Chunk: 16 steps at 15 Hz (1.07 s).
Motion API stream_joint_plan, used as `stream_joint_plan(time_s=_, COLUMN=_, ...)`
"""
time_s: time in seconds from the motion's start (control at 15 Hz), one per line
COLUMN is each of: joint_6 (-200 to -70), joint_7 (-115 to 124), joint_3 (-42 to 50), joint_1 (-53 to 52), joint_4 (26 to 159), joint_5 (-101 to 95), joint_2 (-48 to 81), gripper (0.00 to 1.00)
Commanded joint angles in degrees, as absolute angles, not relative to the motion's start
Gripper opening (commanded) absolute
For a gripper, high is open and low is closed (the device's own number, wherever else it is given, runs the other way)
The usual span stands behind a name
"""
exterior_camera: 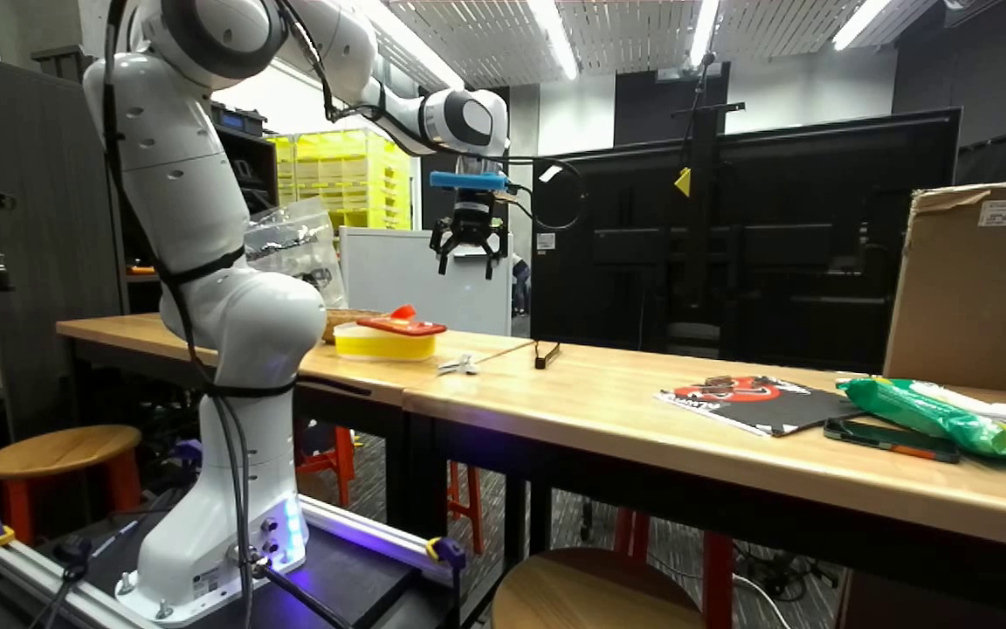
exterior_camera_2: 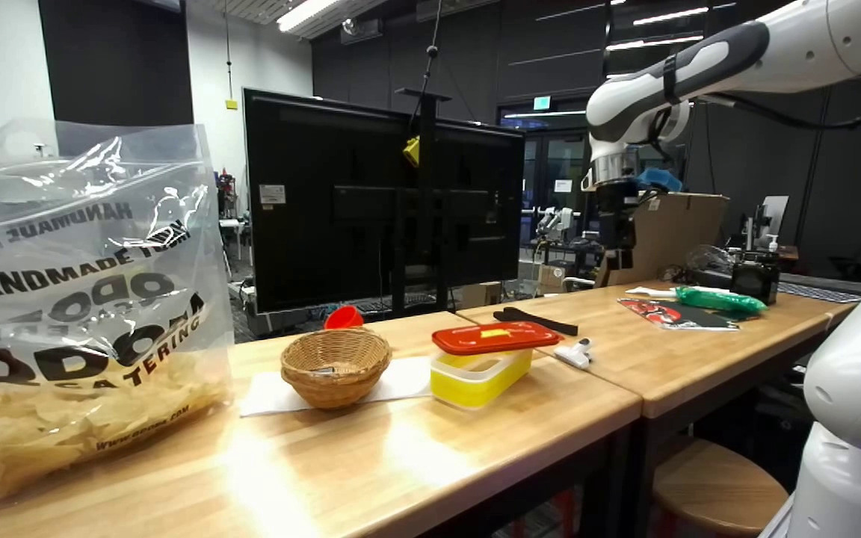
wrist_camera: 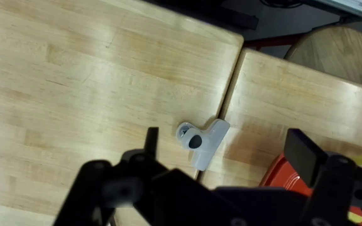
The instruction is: Pick up the red lunch box lid and put it fully on the table
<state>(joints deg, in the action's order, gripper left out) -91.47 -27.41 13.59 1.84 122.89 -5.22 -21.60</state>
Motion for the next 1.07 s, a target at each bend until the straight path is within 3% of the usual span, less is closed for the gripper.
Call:
stream_joint_plan(time_s=0.0, joint_6=-96.9, joint_7=-25.4, joint_3=12.7, joint_1=2.0, joint_4=122.1, joint_5=-0.8, joint_2=-19.7, gripper=1.0)
stream_joint_plan(time_s=0.53, joint_6=-112.5, joint_7=-25.1, joint_3=13.2, joint_1=1.4, joint_4=131.0, joint_5=22.0, joint_2=-21.3, gripper=1.0)
stream_joint_plan(time_s=1.0, joint_6=-114.0, joint_7=-17.7, joint_3=11.7, joint_1=3.3, joint_4=139.7, joint_5=27.7, joint_2=-25.9, gripper=1.0)
